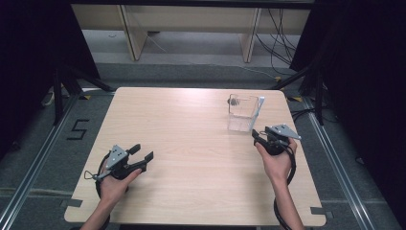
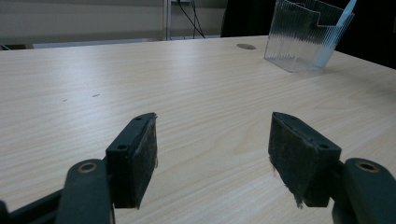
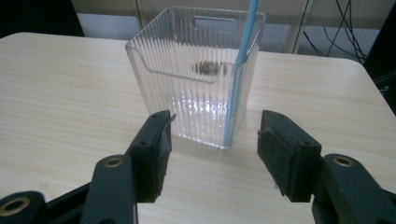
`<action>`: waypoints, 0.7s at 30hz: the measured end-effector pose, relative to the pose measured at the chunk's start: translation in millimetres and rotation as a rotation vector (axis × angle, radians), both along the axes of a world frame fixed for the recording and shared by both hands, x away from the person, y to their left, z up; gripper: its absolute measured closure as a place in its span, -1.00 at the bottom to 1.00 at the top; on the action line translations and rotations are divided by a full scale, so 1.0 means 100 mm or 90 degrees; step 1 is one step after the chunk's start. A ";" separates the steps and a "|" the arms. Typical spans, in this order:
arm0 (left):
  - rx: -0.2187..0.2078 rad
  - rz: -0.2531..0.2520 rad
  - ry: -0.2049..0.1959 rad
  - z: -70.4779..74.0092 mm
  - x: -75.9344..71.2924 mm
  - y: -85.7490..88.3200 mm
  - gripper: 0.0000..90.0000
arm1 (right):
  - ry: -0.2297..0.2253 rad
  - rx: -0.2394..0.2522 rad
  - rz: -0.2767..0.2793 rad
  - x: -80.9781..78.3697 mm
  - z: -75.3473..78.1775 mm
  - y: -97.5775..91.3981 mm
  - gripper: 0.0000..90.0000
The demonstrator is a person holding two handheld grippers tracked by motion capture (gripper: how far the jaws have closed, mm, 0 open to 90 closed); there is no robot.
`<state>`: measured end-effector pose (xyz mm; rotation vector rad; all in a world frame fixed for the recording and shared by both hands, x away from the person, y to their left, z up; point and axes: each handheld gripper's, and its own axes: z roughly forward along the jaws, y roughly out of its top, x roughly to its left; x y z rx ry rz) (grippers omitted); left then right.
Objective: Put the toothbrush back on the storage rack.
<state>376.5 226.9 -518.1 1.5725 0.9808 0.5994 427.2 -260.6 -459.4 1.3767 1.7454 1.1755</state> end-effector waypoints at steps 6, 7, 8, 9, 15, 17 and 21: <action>0.009 0.006 0.005 0.01 -0.01 0.01 -0.28 | 0.024 0.003 0.003 -0.18 -0.06 0.03 -0.03; 0.009 0.006 0.005 0.01 -0.01 0.01 -0.28 | 0.016 -0.005 0.012 -0.19 -0.09 0.02 -0.04; 0.010 0.006 0.005 0.01 -0.01 0.01 -0.28 | 0.026 0.013 0.008 -0.24 -0.11 0.04 -0.04; 0.009 0.006 0.005 0.01 -0.01 0.02 -0.28 | 0.014 -0.005 0.013 -0.25 -0.13 0.03 -0.04; 0.007 0.010 0.005 0.01 -0.02 0.03 -0.28 | 0.031 -0.004 0.013 -0.41 -0.22 0.02 -0.06; 0.000 0.009 -0.003 0.00 -0.01 0.03 -0.28 | 0.034 -0.012 0.034 -0.45 -0.24 -0.02 -0.06; 0.006 0.014 0.004 0.01 -0.02 0.04 -0.28 | 0.034 -0.018 0.030 -0.53 -0.31 -0.07 -0.06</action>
